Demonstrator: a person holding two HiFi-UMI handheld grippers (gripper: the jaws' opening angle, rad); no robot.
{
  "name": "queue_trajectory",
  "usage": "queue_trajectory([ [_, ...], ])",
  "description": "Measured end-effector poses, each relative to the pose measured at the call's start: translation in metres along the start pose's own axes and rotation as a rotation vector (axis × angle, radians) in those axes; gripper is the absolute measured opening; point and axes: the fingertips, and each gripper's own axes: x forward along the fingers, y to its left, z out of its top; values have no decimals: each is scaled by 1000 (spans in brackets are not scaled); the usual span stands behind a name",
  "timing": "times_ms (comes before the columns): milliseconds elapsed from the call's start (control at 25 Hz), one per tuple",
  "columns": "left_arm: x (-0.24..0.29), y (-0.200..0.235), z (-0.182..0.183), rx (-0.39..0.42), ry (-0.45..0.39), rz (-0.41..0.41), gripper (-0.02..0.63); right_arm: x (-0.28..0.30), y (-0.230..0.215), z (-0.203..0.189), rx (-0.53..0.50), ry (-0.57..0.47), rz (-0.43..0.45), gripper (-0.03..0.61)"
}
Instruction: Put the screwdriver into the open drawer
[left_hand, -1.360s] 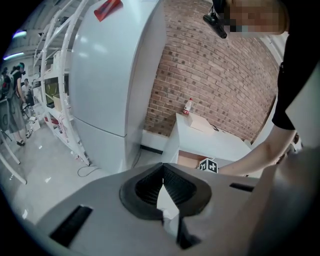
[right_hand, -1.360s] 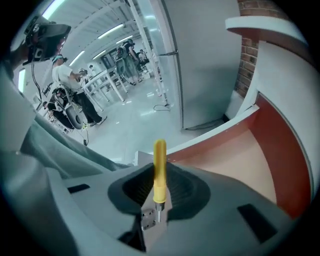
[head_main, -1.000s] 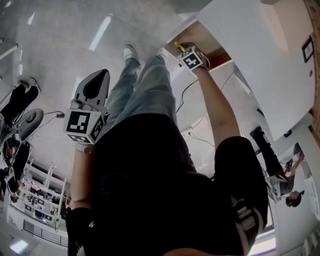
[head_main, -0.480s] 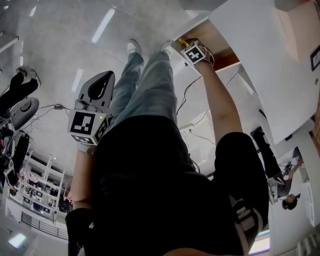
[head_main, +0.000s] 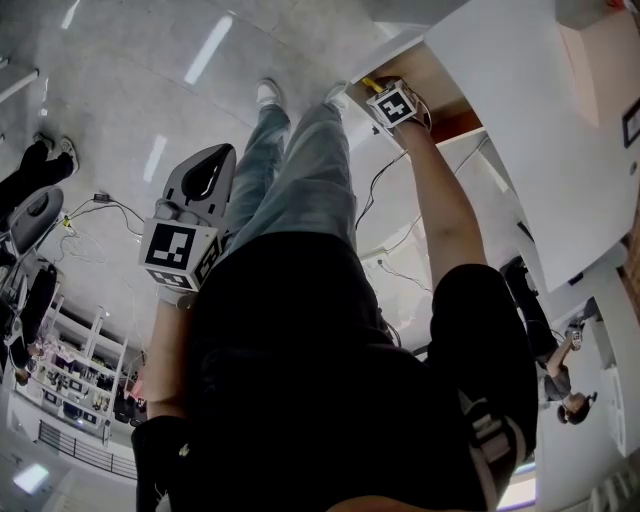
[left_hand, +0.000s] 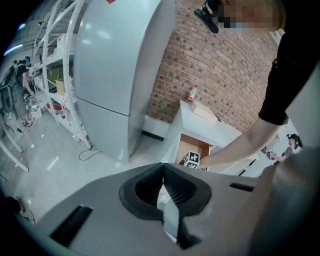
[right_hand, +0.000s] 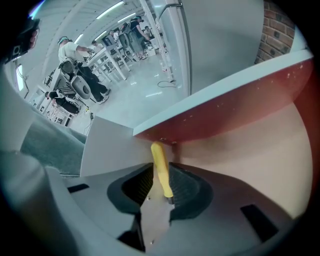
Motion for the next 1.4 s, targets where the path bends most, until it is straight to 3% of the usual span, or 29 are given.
queue_trajectory([
  [360,-2,0,3,-6,-20,-1,3,-9,3,-6,112,0,-11,140],
  [600,-6,-1,11,-2,-42,8,3,-26,3,1,100,-20,-41,136],
  [960,-23,-8,55,29,-129,16,3,-100,14,52,52,-154,-86,14],
  [1400,-43,-6,102,33,-250,19,3,-214,54,133,18,-374,-119,11],
])
